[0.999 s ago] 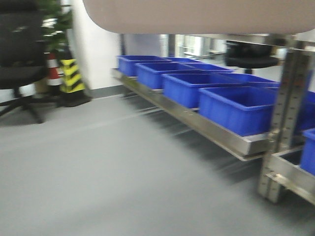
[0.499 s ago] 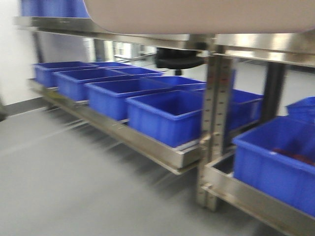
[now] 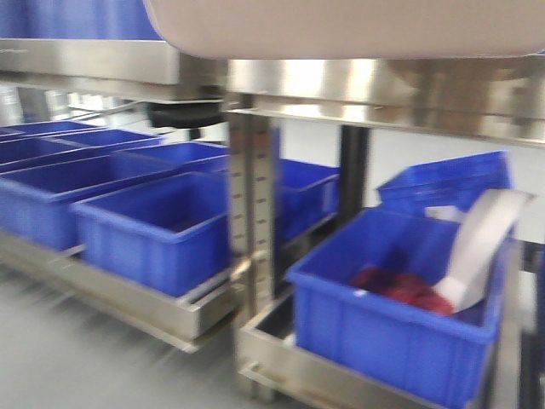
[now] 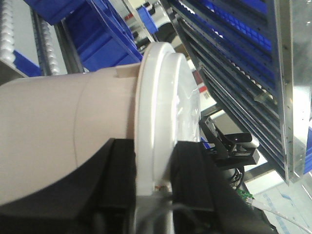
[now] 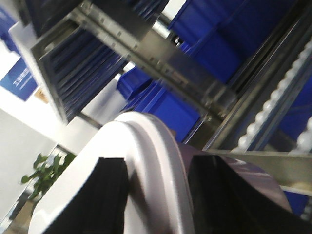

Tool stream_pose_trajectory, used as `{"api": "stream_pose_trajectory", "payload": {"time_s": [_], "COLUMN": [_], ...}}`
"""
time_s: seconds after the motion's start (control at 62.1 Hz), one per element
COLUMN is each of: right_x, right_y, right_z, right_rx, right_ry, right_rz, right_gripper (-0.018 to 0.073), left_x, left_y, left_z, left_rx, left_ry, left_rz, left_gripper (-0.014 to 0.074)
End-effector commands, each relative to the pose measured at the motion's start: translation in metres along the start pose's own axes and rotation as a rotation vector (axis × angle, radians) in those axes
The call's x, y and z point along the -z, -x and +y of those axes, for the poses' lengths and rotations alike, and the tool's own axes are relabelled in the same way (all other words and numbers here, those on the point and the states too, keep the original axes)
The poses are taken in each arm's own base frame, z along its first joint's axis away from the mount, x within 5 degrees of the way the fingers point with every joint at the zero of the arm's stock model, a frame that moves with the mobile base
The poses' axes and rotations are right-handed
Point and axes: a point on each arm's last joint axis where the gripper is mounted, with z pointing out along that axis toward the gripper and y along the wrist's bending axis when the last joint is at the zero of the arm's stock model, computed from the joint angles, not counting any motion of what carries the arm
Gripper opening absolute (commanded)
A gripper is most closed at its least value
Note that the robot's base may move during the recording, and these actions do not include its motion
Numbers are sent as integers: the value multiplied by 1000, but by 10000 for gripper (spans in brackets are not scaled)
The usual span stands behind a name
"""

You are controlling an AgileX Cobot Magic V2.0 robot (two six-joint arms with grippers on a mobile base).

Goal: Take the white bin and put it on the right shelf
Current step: 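Carry the bin up to the shelf level above the blue bins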

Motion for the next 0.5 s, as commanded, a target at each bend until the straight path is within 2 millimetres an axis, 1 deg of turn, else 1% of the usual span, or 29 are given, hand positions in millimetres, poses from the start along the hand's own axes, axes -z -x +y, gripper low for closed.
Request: {"api": "stream_pose_trajectory", "payload": {"time_s": [0.0, 0.483], "right_x": [8, 8], "right_y": [-9, -9], "right_z": [45, 45], "right_rx": [-31, -31], "right_ry": [297, 296], "right_rz": [117, 116], "right_gripper": [62, 62], "left_x": [-1, -1], "left_y": [-15, -15], "left_z": [-43, -43], "left_rx": [-67, -67], "left_ry": [-229, -229], "left_rz": [139, 139], "left_gripper": [-126, -126]}}
